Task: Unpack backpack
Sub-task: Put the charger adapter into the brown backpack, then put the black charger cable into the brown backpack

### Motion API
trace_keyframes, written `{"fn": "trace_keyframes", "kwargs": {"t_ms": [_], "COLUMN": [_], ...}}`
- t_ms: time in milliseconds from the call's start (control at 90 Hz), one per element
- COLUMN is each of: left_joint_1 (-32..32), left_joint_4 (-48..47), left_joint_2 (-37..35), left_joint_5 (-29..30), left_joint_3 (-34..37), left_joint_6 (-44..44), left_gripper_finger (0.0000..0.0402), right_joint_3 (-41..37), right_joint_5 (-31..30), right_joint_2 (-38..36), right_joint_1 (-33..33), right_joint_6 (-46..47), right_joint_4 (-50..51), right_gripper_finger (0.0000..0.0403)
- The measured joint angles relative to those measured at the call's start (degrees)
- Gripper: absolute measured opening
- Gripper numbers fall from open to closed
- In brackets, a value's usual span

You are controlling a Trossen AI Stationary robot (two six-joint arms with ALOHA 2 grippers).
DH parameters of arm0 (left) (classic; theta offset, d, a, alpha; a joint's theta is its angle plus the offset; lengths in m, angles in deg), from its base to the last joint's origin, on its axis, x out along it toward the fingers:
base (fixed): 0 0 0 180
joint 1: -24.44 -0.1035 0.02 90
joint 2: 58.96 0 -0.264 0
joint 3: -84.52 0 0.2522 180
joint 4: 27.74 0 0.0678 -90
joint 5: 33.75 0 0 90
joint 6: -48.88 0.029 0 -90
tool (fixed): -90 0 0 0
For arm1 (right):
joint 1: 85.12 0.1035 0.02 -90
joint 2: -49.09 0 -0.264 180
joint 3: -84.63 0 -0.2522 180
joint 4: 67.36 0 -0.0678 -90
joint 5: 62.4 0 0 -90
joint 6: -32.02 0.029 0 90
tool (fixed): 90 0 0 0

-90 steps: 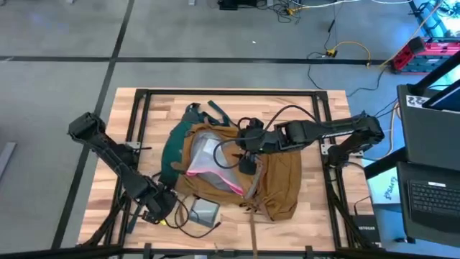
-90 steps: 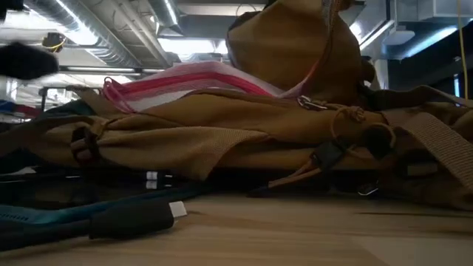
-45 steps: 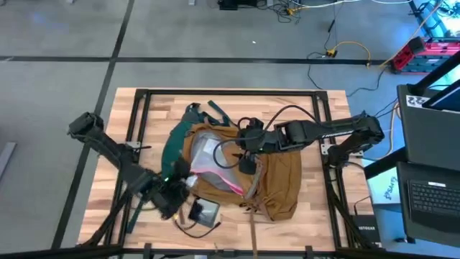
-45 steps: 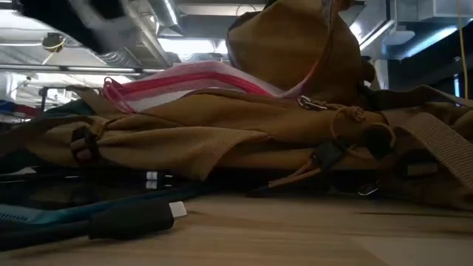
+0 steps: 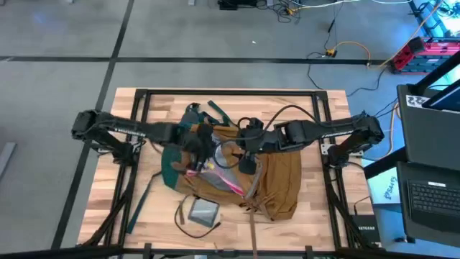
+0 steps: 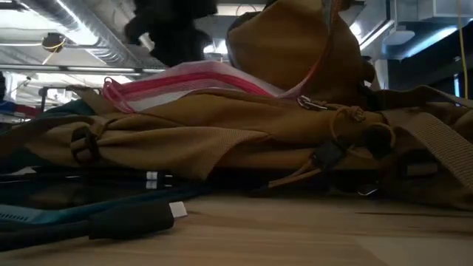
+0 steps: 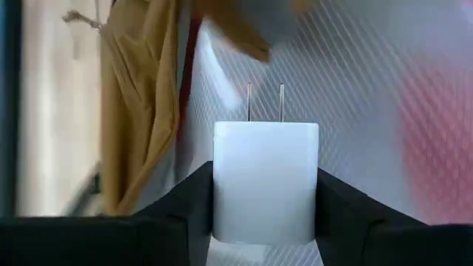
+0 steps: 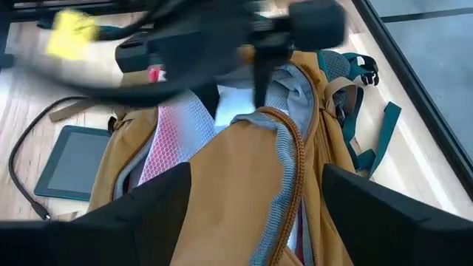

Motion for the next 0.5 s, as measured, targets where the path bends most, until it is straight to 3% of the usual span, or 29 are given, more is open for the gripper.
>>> {"fn": "trace_keyframes", "kwargs": {"t_ms": [78, 333, 500], "left_joint_1": [-2.16, -2.15, 1.16], "left_joint_4": [0.24, -3.23, -7.18], "left_joint_2": [0.00, -0.02, -2.39], "left_joint_5": [-3.50, -4.03, -3.75], "left_joint_3": [0.00, -0.03, -1.64], "left_joint_6": [-2.93, -3.19, -5.32], "left_gripper_finger": [0.0193, 0.0295, 0.0298], "right_joint_3": [0.00, 0.00, 0.00], "right_joint_5": [0.00, 0.02, 0.01], "right_joint_2": [0.00, 0.00, 0.00], "right_joint_1": [0.00, 0.00, 0.00], "right_joint_6": [0.01, -0.01, -0.23], "right_joint_4": [0.00, 0.02, 0.03], "right_gripper_finger": [0.0289, 0.0289, 0.0288]}}
